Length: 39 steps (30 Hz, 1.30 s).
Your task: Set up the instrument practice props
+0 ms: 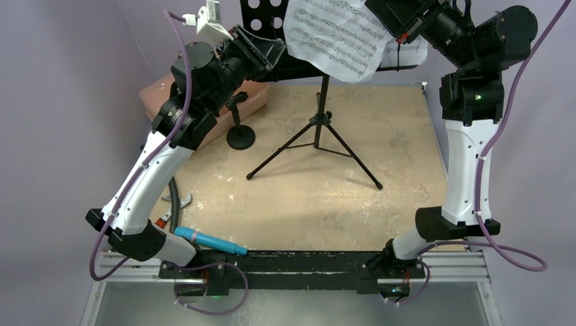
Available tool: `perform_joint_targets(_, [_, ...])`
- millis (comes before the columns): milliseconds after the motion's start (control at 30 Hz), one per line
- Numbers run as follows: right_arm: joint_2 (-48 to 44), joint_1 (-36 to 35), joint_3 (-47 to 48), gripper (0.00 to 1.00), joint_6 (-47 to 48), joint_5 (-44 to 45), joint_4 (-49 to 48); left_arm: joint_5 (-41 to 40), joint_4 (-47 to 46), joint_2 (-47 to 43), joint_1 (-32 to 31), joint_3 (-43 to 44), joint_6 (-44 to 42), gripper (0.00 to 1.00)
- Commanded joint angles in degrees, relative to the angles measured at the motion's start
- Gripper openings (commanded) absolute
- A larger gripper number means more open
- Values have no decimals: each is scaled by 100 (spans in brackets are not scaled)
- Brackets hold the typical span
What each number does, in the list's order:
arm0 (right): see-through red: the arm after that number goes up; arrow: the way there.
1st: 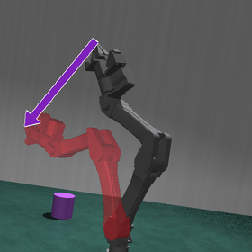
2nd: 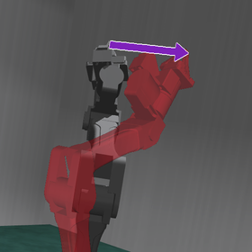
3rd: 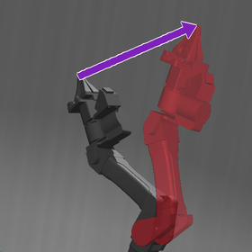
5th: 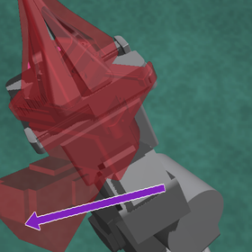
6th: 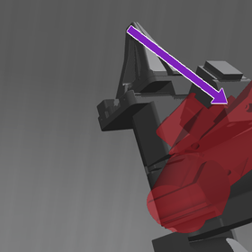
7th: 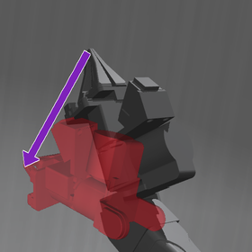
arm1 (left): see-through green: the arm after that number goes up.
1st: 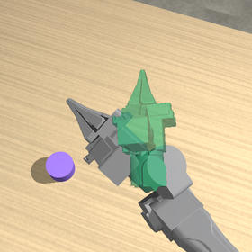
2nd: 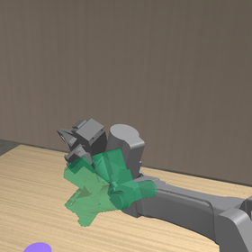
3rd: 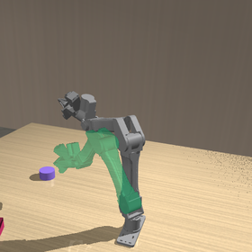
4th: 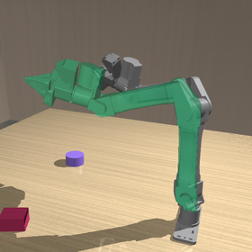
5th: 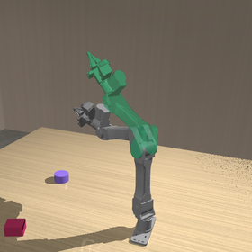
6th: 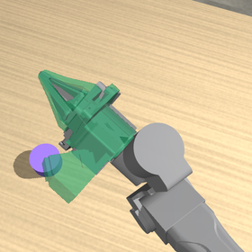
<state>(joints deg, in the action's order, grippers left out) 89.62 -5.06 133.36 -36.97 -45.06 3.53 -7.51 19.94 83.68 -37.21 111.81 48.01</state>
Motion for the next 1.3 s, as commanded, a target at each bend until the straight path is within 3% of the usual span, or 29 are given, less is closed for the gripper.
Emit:
perform_joint_targets(0, [-33,-39,79,0,197,144,-181,-45,-332,-52,56,-33,105,21])
perform_joint_targets(333, [86,-184,177,0,331,257,-70,18,-486,-154,70,-159,113,0])
perform_joint_targets(633, [159,-326,271,0,460,447,56,-7,-669,-327,85,-419,119,0])
perform_joint_targets(1000, [219,-419,304,0,534,708,169,-20,-1844,-843,83,-1343,-264,0])
perform_joint_targets(1267, [365,-606,466,0,653,752,278,276,-2250,-859,84,-1424,-652,0])
